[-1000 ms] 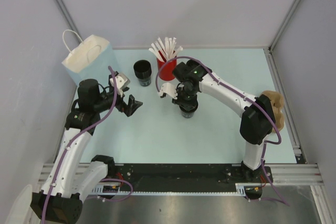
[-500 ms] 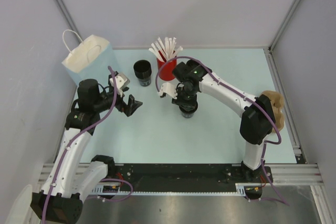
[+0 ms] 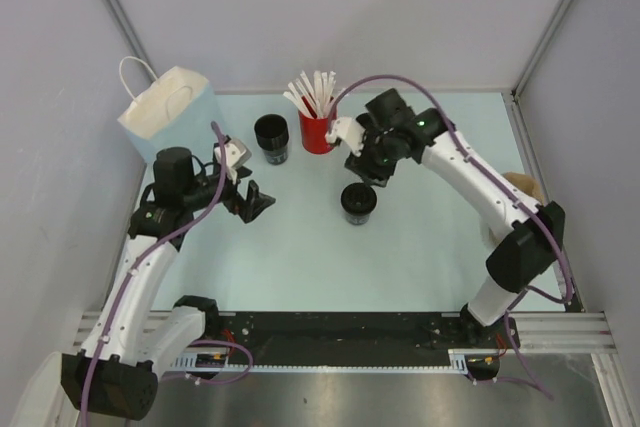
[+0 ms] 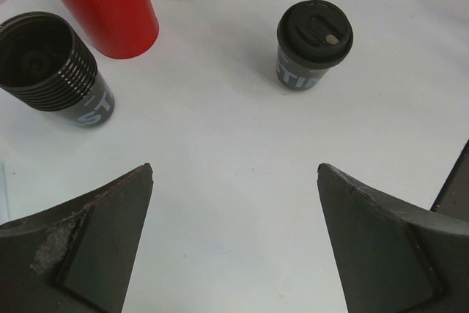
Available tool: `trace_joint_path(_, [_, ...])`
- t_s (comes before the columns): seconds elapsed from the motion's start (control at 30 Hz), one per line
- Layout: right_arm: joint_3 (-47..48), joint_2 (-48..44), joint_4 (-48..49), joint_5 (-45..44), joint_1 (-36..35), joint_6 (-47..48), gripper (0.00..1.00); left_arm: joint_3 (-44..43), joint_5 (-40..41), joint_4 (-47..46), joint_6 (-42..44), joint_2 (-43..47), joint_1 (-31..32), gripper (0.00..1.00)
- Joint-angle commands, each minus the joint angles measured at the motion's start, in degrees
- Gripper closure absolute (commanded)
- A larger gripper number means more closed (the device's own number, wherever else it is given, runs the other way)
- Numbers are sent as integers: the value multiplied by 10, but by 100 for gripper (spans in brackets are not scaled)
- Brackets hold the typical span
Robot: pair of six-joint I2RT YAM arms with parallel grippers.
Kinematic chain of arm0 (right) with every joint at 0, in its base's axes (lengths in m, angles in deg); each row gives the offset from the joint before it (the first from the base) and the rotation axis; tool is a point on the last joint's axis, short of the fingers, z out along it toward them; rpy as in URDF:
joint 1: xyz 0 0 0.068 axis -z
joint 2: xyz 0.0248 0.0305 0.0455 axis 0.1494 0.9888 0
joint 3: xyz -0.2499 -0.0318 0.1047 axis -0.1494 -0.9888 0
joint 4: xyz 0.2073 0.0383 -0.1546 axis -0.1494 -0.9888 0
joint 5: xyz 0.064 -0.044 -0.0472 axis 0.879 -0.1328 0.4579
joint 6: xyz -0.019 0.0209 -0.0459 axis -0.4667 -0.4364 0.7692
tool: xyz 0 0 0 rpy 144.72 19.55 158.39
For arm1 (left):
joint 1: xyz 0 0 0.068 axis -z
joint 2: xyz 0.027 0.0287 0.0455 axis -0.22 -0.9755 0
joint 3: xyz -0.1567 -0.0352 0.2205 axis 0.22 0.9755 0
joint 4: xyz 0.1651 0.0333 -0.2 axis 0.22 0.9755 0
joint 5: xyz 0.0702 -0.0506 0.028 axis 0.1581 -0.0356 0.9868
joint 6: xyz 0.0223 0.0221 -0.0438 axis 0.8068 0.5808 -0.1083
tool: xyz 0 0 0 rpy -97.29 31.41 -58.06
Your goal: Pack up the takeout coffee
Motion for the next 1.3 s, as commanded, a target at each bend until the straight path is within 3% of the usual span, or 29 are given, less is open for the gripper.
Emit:
trace_joint_path(0.0, [9,-46,25,62,69,-43,49,-30,-21,9,-1,-27,11,1])
trace_joint_path(0.13, [-39,-92,46,76,108,-66,48,-58,59,25,14,-67,122,1])
trace_joint_path(0.23, [-100,-138,66,91,130,-86,48,-92,85,28,13,-122,165,1])
trace_joint_path(0.57, [-211,-223,109,211,234,-151,45,-288,52,26,-43,-364,208,1])
trace_joint_path(0.97, [-279,-271,162,217,239,-158,43,-347,89,-10,-82,-520,264,1])
trace_joint_path(1.27, [-283,-280,162,220,239,-154,44,-369,42,-22,-98,-578,264,0])
